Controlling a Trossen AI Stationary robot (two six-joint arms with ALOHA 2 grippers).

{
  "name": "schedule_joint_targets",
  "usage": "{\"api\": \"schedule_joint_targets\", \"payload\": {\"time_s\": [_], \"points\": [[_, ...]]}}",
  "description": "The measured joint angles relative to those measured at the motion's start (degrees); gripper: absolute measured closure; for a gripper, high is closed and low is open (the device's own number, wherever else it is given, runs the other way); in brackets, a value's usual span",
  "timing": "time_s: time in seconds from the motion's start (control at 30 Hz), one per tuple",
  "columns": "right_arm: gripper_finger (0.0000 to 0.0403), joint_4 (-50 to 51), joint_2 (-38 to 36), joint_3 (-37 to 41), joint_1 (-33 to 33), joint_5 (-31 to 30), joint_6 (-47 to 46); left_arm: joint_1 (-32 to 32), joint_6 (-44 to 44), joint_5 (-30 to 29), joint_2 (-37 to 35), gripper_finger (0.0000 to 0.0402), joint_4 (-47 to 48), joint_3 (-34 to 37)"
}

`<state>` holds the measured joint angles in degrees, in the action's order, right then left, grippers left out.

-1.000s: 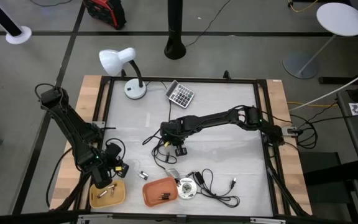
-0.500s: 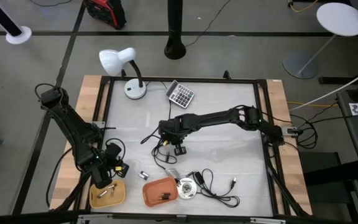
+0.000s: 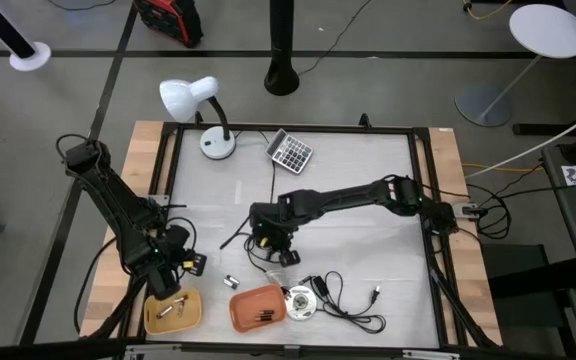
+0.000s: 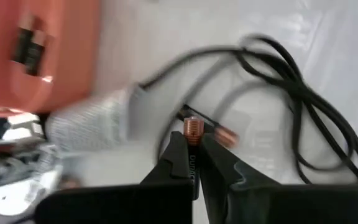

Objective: Sort batteries
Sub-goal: Put the black battery into the orange bin

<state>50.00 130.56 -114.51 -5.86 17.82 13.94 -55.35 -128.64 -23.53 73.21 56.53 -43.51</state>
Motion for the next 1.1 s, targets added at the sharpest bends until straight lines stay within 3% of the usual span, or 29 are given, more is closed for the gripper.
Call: {"api": "schedule_joint_targets", "payload": {"time_s": [0.27,0.6,1.1], "points": [[0.0396,-1.5,0.0,-2.5,-5.5,-0.2,3.8,0.0,-0.4,9.8,0.0,0.032,2.1,0.0],[0.0395,-4.0,0.0,-2.6,-12.1,-7.1,8.9,0.0,1.5,9.9,0.0,0.032,4.4,0.0],[0.0395,-7.0,-0.1,-2.6,-14.8,-6.2,9.8,0.0,7.1,9.9,4.3,0.032,3.2,0.0]]}}
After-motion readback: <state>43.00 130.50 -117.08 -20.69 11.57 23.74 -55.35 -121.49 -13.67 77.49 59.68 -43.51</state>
